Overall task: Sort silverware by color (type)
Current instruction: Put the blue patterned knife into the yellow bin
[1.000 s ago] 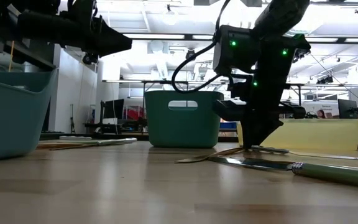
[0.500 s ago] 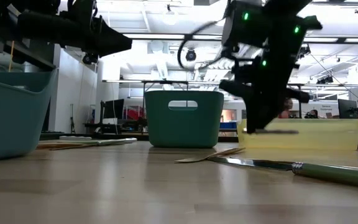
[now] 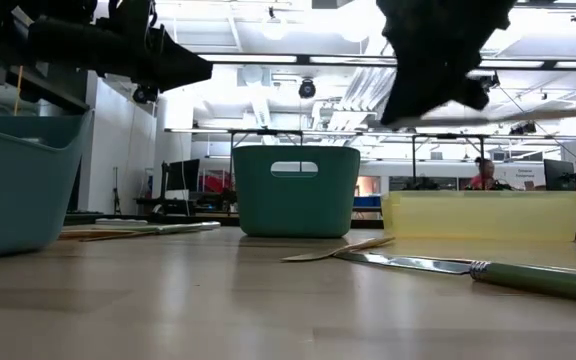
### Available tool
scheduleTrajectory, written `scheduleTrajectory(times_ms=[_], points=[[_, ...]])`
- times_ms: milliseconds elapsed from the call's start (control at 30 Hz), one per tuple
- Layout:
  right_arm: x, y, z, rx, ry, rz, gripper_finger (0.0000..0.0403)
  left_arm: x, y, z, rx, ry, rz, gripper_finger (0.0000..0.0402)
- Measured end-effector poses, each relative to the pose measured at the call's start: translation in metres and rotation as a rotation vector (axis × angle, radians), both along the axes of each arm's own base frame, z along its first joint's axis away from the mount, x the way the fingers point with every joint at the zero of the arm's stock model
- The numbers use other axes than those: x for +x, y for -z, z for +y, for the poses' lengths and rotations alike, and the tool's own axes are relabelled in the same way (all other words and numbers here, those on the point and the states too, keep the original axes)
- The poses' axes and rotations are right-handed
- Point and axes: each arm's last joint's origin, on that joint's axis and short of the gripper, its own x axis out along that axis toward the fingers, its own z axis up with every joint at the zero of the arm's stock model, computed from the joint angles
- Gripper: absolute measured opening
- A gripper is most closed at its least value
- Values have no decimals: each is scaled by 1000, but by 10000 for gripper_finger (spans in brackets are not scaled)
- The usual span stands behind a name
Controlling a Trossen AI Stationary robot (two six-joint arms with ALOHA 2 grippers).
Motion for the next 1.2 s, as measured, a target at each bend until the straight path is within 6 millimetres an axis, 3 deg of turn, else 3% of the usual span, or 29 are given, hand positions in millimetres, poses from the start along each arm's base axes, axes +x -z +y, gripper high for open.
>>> scheduleTrajectory(times_ms=[133,300,533,833,1000,1200], points=[[5,-4,12,-22,-67,-81,38,1,-5,-2,-81,80,-78,108],[29,-8,17,-109,-151,-255,38,1,-14,-7,-116,241,-168,108],[59,-35,-2,-408,-185,-553,38,0,-15,-7,-114,252,-183,108],[66,-61,-23,-700,-228,-690,38,1,-17,-17,21,294,-180,108],[65,-54,-36,-720,-268,-725,38,2,-17,-24,42,284,-174,108],[35,-11,-49,-717,-223,-879,38,2,-14,-35,98,257,-126,108]])
